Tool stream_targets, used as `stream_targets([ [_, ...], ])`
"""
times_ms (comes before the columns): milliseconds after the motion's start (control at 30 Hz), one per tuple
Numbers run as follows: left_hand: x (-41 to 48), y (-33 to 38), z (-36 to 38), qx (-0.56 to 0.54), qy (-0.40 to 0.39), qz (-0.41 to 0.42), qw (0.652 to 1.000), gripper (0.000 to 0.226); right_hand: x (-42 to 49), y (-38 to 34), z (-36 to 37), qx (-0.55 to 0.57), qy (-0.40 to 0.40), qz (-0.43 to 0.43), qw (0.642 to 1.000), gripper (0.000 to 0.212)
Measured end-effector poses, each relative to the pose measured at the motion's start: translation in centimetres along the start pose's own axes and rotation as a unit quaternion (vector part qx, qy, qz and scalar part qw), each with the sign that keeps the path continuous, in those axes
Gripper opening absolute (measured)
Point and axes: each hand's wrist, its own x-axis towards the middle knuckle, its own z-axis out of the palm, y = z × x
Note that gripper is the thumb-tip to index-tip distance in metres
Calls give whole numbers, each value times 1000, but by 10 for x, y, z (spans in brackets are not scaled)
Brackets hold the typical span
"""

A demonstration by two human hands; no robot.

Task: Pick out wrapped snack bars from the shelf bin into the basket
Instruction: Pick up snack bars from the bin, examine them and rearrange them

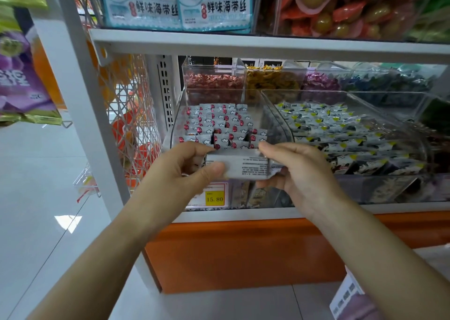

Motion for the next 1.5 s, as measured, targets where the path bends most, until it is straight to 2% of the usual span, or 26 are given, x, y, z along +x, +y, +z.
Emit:
stream_targets([
  [100,1,1,1,0,26,15,1000,31,4,5,-3,27,-29,18,999,21],
  [200,2,-1,3,39,80,9,996,40,3,6,-1,75,-99,-11,992,29],
  [267,5,-2,4,59,99,5,993,42,3,10,1,5,-110,-52,993,46],
  [333,11,1,5,75,103,7,992,42,5,11,5,-75,-78,-89,990,42],
  [467,40,8,6,101,120,31,987,38,28,-5,6,-90,16,-113,989,12],
  [567,85,0,11,239,108,58,963,33,60,-21,4,-147,77,-149,975,9],
  [633,122,-14,17,339,73,44,937,34,86,-27,5,-200,97,-167,961,7],
  [733,173,-38,22,424,34,-12,905,48,125,-31,12,-254,124,-181,942,19],
  [833,204,-64,24,449,28,-42,892,70,157,-30,22,-302,130,-209,921,13],
  [967,225,-83,26,467,37,-90,879,98,191,-24,34,-269,108,-194,937,28],
  [1200,229,-78,25,493,-3,-131,860,95,226,-12,50,-253,67,-178,949,22],
  [1333,217,-64,27,517,-30,-164,839,93,237,-6,68,-333,70,-203,918,28],
  [1500,192,-45,26,575,-92,-137,801,80,245,7,90,-477,6,-236,847,25],
])
